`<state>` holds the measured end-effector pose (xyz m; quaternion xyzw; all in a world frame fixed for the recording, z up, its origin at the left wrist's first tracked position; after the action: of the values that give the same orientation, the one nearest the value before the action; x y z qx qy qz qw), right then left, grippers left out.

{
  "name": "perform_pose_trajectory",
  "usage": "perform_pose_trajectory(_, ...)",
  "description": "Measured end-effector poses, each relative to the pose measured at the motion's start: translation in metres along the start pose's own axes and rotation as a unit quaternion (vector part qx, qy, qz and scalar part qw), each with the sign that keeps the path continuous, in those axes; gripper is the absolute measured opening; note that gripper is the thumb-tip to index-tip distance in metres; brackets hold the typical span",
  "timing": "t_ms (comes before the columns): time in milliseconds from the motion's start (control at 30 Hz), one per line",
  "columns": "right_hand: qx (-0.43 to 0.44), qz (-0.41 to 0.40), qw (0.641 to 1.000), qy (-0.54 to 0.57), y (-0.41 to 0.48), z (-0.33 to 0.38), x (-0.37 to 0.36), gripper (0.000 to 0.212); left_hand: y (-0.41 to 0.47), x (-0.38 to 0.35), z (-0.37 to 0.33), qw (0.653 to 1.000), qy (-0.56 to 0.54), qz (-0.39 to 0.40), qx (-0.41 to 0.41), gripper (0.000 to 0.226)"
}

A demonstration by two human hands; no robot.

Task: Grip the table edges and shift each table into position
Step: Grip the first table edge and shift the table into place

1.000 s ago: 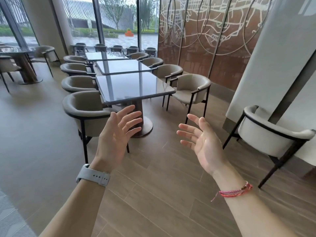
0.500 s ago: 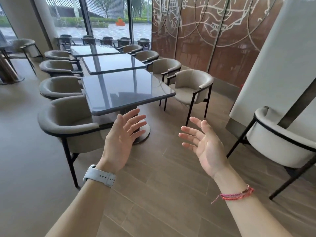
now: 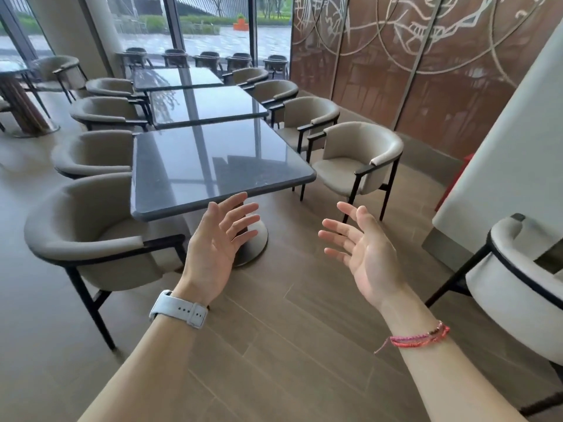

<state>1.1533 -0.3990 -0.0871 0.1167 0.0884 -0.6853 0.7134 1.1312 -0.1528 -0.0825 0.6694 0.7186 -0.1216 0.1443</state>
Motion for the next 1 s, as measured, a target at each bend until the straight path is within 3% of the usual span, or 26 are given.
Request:
perform_pose_trajectory(133,-0.018,0.006,1.0,-0.008,0.057,-0.004,0.018,0.057,0.052,-0.019,0.019,1.0,0.019,-0.001,0.007,0.066)
perform_pose_trajectory(267,-0.036,0.018,0.999,-0.019,0.114,-0.019,0.023,0.058,0.1,-0.021,0.031,0.999,0.027,-0.008,0.019,0.095)
perform_pose_trajectory(400,-0.055,0.024,0.998,-0.033,0.172,-0.041,0.017,0.059,0.153,-0.003,0.045,0.999,0.016,-0.023,0.021,0.097)
perform_pose_trajectory(467,-0.063,0.028,0.997,-0.046,0.204,-0.054,0.009,0.058,0.184,0.011,0.052,0.999,0.017,-0.032,0.023,0.09)
perform_pose_trajectory(567,-0.072,0.026,0.995,-0.068,0.253,-0.071,-0.004,0.056,0.238,0.034,0.062,0.998,0.008,-0.046,0.029,0.061)
perform_pose_trajectory(1000,-0.11,0.06,0.983,-0.131,0.417,-0.128,-0.039,0.059,0.384,0.088,0.087,0.992,0.028,-0.09,0.081,0.059)
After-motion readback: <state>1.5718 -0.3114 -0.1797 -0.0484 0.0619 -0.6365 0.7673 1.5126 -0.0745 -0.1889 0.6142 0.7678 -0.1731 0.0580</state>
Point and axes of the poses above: each hand's wrist, its own y-axis towards the middle knuckle, its own x-axis out of the back of the hand, z = x × y, the point moved 7 cm from there along y, towards the middle knuckle, and after that the axes turned 7 degrees about x, right-handed, at the moved point
